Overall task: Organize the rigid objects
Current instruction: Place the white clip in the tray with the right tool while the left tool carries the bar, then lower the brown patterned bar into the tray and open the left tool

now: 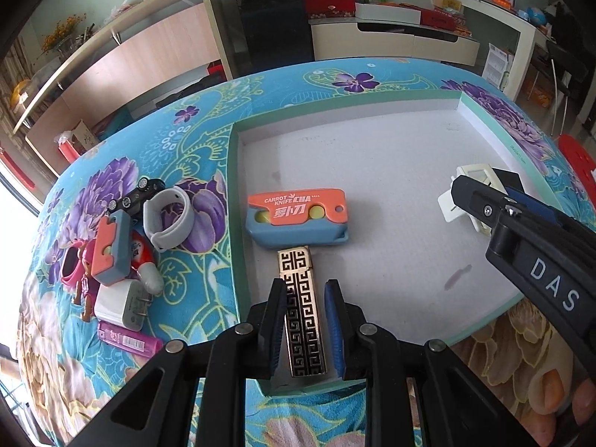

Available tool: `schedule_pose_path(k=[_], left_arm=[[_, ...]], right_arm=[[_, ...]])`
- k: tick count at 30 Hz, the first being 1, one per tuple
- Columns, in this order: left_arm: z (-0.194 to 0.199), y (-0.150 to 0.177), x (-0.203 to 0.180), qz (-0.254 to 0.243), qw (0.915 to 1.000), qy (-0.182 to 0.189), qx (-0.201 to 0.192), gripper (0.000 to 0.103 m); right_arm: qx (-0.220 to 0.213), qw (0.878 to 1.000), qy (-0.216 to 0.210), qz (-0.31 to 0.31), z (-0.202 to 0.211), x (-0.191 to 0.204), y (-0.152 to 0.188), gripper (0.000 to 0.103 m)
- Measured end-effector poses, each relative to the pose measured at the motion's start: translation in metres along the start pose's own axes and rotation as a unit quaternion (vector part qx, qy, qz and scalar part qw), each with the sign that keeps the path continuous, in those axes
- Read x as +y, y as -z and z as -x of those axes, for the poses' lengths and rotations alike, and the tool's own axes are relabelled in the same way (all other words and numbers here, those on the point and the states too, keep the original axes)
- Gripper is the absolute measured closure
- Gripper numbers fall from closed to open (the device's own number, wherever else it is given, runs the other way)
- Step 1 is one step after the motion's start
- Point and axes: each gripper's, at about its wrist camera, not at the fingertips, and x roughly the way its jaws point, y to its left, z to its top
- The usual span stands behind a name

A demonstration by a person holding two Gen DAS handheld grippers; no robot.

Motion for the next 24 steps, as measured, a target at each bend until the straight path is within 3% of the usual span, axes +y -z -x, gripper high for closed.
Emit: schedule_pose_path(k=[8, 10, 20, 21, 22, 24], left_arm=[[0.008, -0.001, 0.013, 0.024, 0.9997, -0.003, -0.008, 0.060], [0.010, -0.001, 0.015, 0.024, 0.9995, -0.013, -0.013, 0.049], [0.026, -0.002, 0.037, 0.053, 0.9973, -0.024, -0.045, 0.033], [0.026, -0.003, 0.040, 0.057, 0.9968, -0.029, -0.047, 0.030], [0.026, -0.003, 0.044, 0.063, 0.9963, -0.034, -0.048, 0.027], [0.026, -0.002, 0.052, 0.076, 0.9949, -0.044, -0.050, 0.023]], right_arm=[[0.001, 1.000, 0.001, 0.002, 0.001, 0.001, 0.000, 0.053], [-0.001, 1.000, 0.000, 0.004, 0.002, 0.002, -0.001, 0.053], [-0.020, 1.000, 0.003, 0.024, 0.011, 0.011, -0.004, 0.052], [-0.023, 0.999, 0.003, 0.027, 0.012, 0.013, -0.004, 0.049], [-0.025, 0.999, 0.004, 0.030, 0.012, 0.014, -0.004, 0.040], [-0.025, 0.999, 0.004, 0.038, 0.012, 0.018, -0.004, 0.034]])
